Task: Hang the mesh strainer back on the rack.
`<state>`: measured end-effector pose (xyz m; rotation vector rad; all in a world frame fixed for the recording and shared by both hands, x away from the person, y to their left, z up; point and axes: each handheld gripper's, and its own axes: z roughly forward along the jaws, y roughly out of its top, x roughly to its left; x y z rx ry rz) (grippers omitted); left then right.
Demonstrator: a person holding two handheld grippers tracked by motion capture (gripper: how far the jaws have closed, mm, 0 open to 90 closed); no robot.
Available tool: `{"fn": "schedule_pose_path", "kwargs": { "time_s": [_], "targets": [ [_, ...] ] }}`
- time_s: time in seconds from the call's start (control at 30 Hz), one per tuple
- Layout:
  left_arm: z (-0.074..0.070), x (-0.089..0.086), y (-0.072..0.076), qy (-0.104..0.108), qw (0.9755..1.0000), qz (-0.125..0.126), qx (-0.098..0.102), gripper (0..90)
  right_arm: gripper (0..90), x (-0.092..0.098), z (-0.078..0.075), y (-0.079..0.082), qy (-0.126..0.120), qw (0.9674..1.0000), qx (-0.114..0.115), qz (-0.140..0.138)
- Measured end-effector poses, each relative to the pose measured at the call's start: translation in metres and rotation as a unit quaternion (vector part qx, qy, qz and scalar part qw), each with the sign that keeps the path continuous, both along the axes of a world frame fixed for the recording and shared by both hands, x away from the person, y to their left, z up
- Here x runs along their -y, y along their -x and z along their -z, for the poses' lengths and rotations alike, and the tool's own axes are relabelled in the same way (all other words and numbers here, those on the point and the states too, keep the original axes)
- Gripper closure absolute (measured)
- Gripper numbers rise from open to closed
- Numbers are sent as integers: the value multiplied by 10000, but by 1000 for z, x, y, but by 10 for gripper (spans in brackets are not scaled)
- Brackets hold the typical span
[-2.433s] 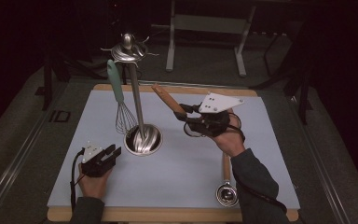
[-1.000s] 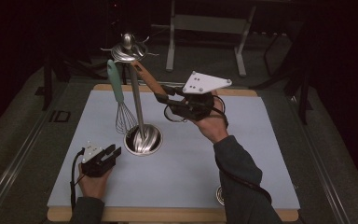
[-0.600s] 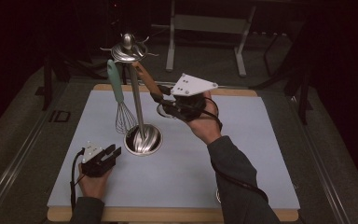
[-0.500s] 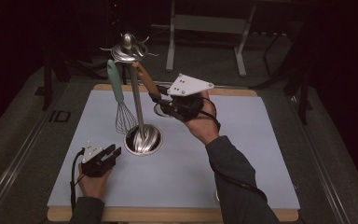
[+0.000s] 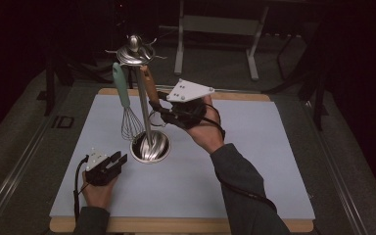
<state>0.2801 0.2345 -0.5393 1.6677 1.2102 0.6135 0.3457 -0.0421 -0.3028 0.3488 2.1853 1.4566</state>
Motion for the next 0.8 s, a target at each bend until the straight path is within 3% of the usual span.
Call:
{"fn": "schedule_pose_path", "kwargs": {
  "time_s": [0.57, 0.8],
  "targets": [
    [0, 0, 0, -13, 10000, 0, -14, 671, 613, 12, 0, -6, -267, 9980, -402, -399],
    [0, 0, 0, 9, 10000, -15, -8, 670, 628, 12, -1, -5, -215, 9978, -437, -452]
  ]
}}
